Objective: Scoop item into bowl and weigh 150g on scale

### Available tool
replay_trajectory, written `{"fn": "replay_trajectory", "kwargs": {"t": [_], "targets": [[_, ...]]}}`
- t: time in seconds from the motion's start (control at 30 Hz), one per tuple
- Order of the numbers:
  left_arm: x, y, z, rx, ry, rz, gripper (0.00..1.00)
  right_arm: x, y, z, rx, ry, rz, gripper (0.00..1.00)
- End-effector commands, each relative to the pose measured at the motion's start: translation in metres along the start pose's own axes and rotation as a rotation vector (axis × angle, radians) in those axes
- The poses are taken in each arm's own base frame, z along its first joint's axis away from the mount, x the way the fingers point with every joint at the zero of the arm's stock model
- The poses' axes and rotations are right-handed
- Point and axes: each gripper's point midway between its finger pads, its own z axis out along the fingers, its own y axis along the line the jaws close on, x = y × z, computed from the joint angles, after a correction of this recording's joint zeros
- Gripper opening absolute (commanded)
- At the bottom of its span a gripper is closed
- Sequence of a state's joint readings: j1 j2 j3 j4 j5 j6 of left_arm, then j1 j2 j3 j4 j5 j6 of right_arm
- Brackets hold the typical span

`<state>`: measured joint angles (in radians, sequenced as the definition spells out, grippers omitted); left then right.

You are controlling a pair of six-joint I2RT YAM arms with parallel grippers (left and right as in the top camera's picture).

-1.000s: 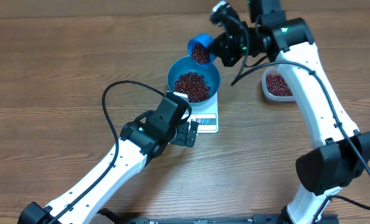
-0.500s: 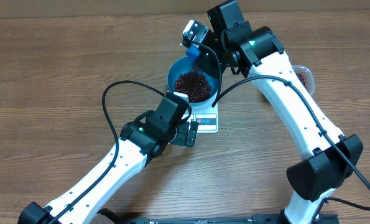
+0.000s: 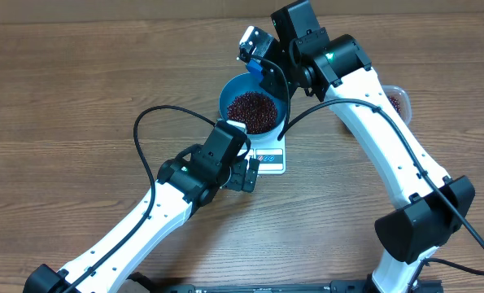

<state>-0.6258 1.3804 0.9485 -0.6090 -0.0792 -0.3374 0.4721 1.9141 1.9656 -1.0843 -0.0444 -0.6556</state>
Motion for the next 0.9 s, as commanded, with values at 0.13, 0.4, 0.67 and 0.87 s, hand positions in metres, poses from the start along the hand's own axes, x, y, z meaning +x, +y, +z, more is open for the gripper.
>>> {"fn": "replay_trajectory", "kwargs": {"t": [0.13, 0.4, 0.67, 0.87], "targets": [[0.0028, 0.0035, 0.0006, -0.010, 0.003, 0.013, 0.99, -0.0160, -0.0076, -0.0251, 0.046, -0.062, -0.015, 0.04], [0.0029, 0.0034, 0.0006, -0.010, 0.003, 0.013, 0.99, -0.0176, -0.0049, -0.0251, 0.030, -0.072, -0.008, 0.04], [0.0028, 0.0035, 0.0006, -0.010, 0.003, 0.013, 1.00, -0.0181, -0.0053, -0.0257, 0.000, -0.091, 0.114, 0.04], [0.0028, 0.0035, 0.0006, -0.010, 0.003, 0.013, 1.00, -0.0202, -0.0053, -0.0297, -0.111, -0.155, 0.284, 0.04]]}}
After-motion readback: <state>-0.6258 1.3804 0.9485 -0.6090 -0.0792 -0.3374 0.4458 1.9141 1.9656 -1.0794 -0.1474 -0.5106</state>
